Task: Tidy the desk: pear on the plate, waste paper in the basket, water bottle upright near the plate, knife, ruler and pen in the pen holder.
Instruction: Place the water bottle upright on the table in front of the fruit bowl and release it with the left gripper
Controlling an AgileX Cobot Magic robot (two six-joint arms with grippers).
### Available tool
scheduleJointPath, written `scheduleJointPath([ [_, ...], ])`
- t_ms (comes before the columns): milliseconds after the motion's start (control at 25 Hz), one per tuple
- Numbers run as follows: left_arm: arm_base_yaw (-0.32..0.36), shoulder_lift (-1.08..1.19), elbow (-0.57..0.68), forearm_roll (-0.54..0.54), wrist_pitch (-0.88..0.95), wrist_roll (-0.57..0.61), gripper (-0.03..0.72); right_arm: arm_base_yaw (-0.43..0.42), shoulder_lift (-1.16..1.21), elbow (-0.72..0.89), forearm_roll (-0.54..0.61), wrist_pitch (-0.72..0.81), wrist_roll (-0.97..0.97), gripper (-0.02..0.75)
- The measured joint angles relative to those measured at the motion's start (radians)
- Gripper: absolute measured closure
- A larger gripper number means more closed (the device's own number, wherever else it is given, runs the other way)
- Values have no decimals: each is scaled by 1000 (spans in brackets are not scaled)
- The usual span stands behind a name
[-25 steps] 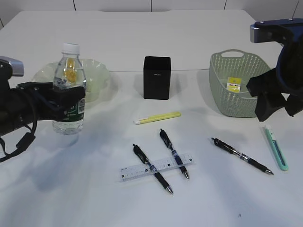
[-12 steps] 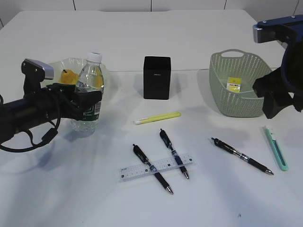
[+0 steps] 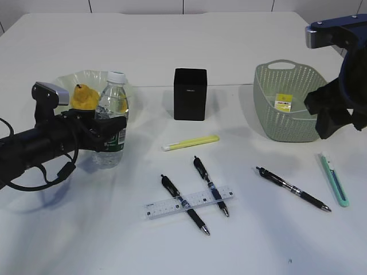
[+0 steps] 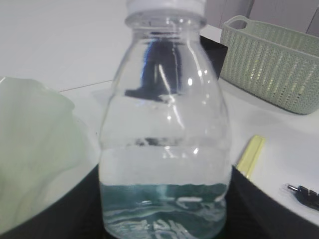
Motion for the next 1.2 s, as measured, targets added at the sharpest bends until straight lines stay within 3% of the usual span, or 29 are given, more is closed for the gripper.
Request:
scheduleJointPath([
  [480,0,84,-16,-19,-129,39,256,0,0,0,-13,0,0,287],
  [680,0,90,-16,-22,-114,44,198,0,0,0,-23,-1,0,287],
  [1200,0,101,-12,-11,-48,46,189,0,0,0,-28,1,0,287],
])
